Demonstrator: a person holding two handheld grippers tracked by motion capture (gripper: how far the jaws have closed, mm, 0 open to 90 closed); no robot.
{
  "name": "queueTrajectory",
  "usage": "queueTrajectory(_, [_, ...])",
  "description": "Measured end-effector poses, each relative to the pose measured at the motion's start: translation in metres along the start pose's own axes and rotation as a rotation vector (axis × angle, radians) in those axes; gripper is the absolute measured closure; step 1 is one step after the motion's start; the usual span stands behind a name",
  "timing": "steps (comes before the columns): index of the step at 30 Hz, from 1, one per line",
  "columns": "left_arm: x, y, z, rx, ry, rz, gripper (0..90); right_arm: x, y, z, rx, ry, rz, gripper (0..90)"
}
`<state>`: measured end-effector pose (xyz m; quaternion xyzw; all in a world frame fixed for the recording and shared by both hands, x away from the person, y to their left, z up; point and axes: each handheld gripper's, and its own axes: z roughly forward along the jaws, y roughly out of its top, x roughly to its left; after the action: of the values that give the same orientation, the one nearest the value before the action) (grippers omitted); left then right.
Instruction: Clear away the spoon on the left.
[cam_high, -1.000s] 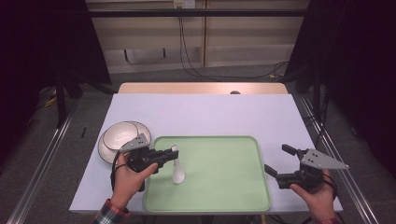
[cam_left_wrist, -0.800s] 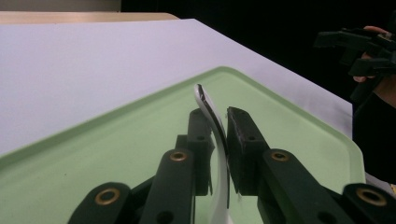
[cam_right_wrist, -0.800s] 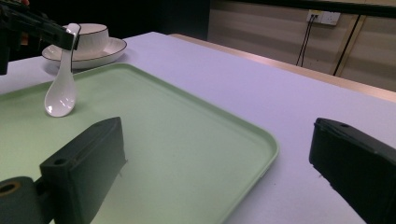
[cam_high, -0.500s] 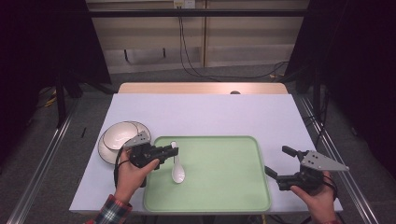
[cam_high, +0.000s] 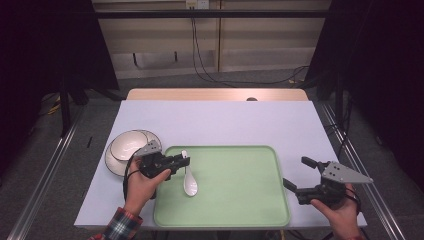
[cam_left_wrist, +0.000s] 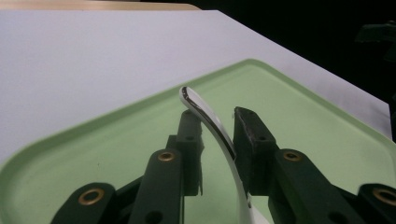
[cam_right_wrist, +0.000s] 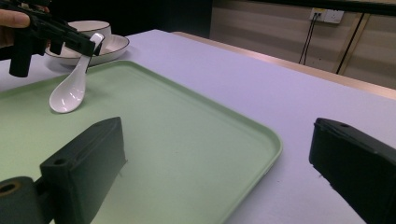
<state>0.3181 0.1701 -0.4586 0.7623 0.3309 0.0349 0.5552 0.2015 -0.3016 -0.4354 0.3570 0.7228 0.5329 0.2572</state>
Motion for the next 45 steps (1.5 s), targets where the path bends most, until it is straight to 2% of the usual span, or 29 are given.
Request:
queueTrajectory(15, [0.009, -0.006, 0.005, 0.014, 0.031, -0.025, 67.9, 0.001, 0.000, 0.002, 0.004, 0.005, -0.008, 3.3])
queueTrajectory(30, [0.011, -0.008, 0.008, 0.030, 0.062, -0.001, 60.6, 0.002, 0.000, 0.002, 0.004, 0.011, -0.006, 3.3])
queueTrajectory(34, [0.012, -0.010, 0.008, 0.041, 0.081, -0.006, 57.8, 0.001, 0.000, 0.002, 0.004, 0.014, -0.004, 3.3])
queueTrajectory(45, [0.012, -0.010, 0.007, 0.040, 0.088, -0.012, 54.7, 0.001, 0.000, 0.004, 0.006, 0.013, -0.010, 3.3])
